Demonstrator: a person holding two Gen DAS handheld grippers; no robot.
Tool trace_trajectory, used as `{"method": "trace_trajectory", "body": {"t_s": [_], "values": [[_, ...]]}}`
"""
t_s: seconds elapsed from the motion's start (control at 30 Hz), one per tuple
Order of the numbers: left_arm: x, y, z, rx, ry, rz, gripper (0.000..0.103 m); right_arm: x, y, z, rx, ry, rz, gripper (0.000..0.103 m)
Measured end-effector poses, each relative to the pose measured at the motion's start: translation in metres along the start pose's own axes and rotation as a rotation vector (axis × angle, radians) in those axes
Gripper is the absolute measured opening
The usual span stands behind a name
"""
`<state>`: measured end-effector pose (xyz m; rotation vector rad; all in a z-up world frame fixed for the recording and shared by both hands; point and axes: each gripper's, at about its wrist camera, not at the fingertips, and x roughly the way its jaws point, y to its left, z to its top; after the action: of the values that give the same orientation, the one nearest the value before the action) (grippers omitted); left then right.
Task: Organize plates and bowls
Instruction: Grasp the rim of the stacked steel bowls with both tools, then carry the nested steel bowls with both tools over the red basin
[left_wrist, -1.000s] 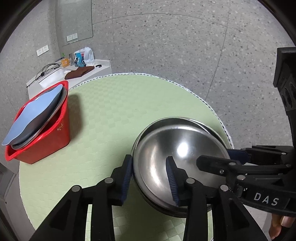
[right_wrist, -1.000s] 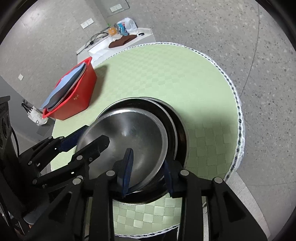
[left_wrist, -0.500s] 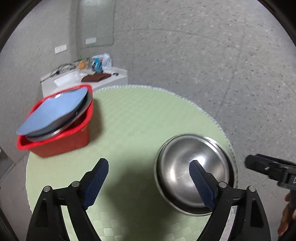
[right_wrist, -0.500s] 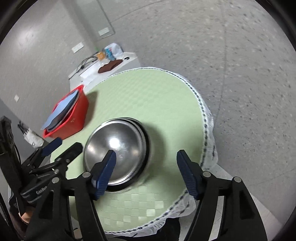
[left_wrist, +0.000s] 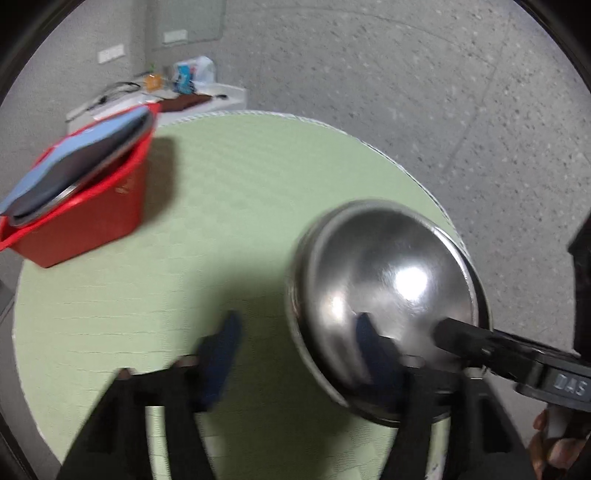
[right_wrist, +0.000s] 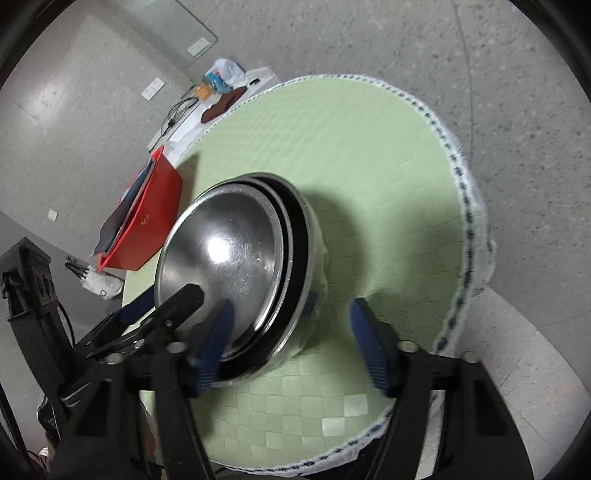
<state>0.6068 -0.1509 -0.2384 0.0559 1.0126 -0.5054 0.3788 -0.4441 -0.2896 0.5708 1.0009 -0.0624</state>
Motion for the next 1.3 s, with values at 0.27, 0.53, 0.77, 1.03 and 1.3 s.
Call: {"method": "trace_trajectory", "body": {"t_s": [0.27, 0.53, 0.77, 1.03, 1.3], "values": [[0.005, 0.004, 0.01, -0.035, -0.016, -0.013, 0.034, 0.01, -0.003, 0.012, -0.042, 0.029, 0.022, 0.04], [-0.022, 0.006, 0.019, -0.084, -0.112, 0.009, 0.033, -0.001, 0.01, 0.039, -0.129, 0.005, 0.048, 0.039], [-0.076, 0.055, 0.044, -0.166, -0.243, 0.048, 0.033, -0.008, 0.077, 0.08, -0.242, -0.034, 0.116, 0.039], [-0.118, 0.149, 0.06, -0.226, -0.326, 0.108, 0.033, 0.018, 0.184, 0.12, -0.35, -0.065, 0.17, 0.039], [-0.102, 0.244, 0.073, -0.269, -0.232, 0.16, 0.031, 0.107, 0.267, 0.13, -0.39, 0.038, 0.161, 0.038]]}}
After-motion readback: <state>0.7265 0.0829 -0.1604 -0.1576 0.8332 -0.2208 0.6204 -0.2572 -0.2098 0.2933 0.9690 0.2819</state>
